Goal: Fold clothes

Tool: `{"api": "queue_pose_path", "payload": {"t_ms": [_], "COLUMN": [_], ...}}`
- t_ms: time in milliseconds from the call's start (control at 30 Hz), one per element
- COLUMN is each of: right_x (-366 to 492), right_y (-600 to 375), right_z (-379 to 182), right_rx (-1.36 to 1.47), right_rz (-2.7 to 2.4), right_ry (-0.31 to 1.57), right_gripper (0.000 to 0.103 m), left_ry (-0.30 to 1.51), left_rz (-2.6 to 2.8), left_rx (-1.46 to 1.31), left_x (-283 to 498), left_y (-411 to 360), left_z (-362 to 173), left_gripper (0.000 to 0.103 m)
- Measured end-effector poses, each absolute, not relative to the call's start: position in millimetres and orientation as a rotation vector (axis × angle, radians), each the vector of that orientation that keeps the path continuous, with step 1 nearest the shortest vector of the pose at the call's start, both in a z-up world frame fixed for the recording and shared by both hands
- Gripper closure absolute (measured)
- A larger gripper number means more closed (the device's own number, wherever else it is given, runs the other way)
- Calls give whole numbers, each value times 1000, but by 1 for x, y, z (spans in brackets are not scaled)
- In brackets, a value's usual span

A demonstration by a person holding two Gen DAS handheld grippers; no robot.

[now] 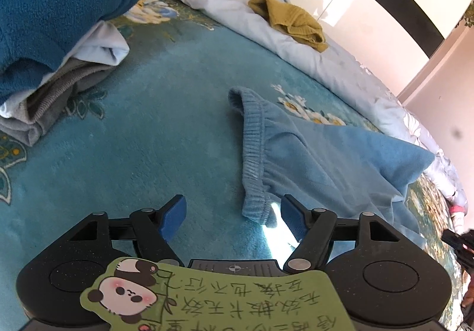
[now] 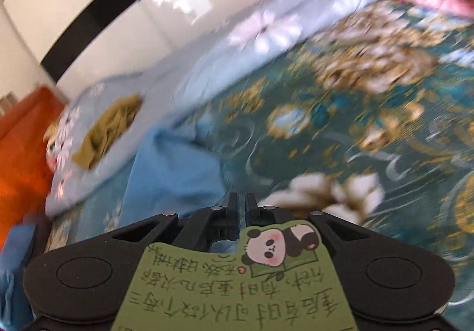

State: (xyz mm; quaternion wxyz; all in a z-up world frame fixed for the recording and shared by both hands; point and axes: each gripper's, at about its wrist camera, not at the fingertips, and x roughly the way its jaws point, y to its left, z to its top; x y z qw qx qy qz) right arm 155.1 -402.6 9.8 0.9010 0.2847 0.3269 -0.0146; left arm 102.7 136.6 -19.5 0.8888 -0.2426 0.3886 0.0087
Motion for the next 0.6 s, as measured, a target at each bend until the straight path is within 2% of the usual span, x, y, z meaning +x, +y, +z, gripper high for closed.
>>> {"api": "queue_pose_path", "payload": {"t_ms": [33,100,133,433,467,500,533,567,600], "right_x": [162,177,185,229,230,230,230,229,227], "right_y": [-397,-384,-377,-342,-338,-336,-334,-333,-333], "right_z": [5,-3,-7,-33,-34,-35,-35,-34,-33], "right_rx": [576,538,513,403,396,391,395,407,420], "right_rz": [-12,26,44,142,150,157,170,175,178], "right_ry": [692,731,749,853,862,863,861,859,857], "right_gripper": [89,72,57,57,58,64,90,97,97], "left_ry": [810,819,825,847,847,846,845,844,844], "left_rz": [22,32,37,44,40,34,28,22,19], "left_rx": [-502,-503,-505,-496,-496,-495,-495,-495,-498], "left_x": [103,105,106,118,118,119,119,119,118], "left_y": [137,138,138,137,136,135,134,132,131], "left_z": [-20,-23,-24,-27,-27,-26,-26,-25,-25], "left_gripper": [34,34,33,32,32,32,32,32,31]}}
